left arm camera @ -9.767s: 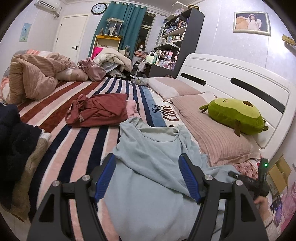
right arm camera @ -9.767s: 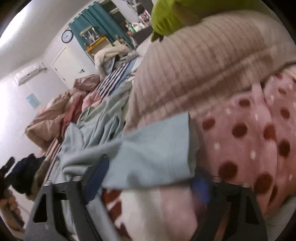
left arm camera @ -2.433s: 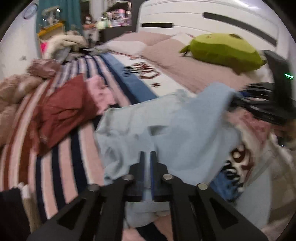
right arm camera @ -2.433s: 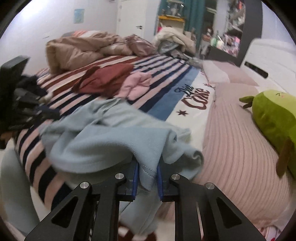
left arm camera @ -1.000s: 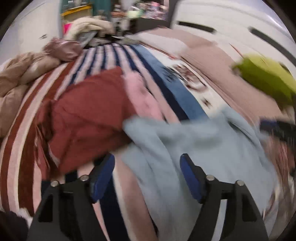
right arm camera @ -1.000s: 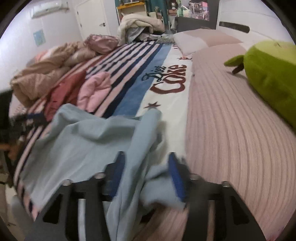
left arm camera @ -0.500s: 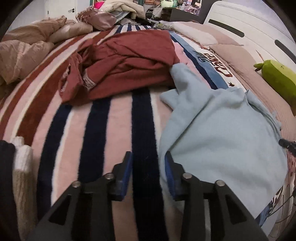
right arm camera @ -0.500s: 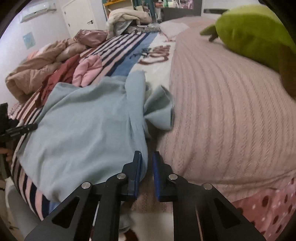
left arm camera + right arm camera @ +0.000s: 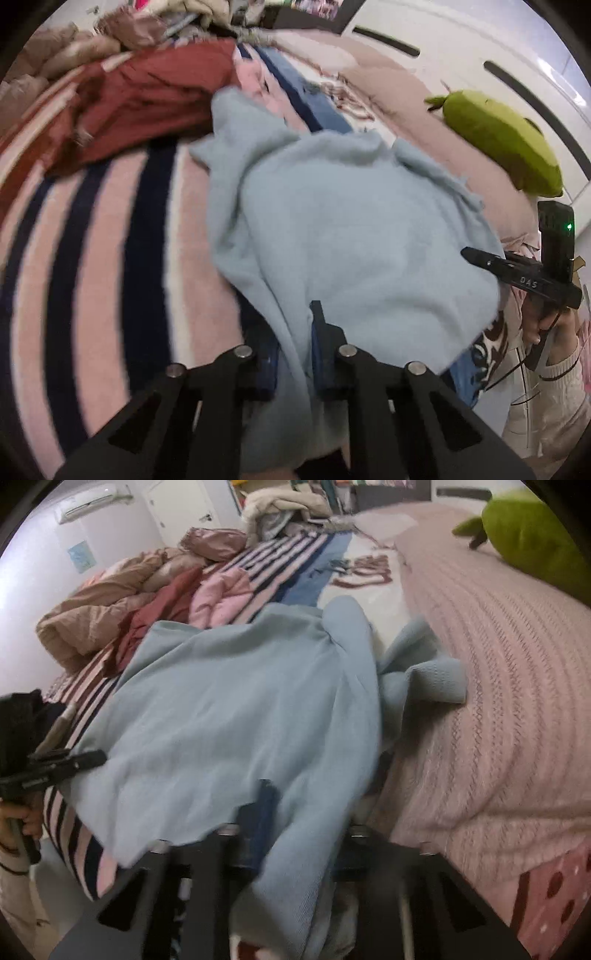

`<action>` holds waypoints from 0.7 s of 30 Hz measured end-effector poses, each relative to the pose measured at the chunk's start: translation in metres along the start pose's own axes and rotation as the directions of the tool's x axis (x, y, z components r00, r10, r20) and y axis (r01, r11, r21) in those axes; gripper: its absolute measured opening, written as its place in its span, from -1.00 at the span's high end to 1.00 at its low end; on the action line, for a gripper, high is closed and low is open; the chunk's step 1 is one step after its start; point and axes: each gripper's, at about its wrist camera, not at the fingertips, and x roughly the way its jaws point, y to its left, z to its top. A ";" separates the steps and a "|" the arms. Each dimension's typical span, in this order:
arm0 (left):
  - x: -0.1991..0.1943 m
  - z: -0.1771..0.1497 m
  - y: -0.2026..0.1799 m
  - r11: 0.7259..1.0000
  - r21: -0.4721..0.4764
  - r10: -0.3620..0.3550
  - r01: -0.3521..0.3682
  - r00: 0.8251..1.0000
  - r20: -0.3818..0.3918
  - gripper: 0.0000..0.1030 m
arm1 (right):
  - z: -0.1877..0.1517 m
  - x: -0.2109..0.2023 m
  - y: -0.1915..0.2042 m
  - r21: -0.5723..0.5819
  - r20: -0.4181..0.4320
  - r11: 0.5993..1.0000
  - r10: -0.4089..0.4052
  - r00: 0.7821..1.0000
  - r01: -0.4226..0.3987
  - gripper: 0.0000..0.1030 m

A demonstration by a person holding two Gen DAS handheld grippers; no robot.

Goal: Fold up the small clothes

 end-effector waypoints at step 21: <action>-0.075 -0.034 0.028 0.996 -0.021 0.084 -0.082 0.991 0.102 -0.34 | 0.042 -0.011 0.056 -0.170 -0.011 0.985 -0.020 1.000 0.017 -0.23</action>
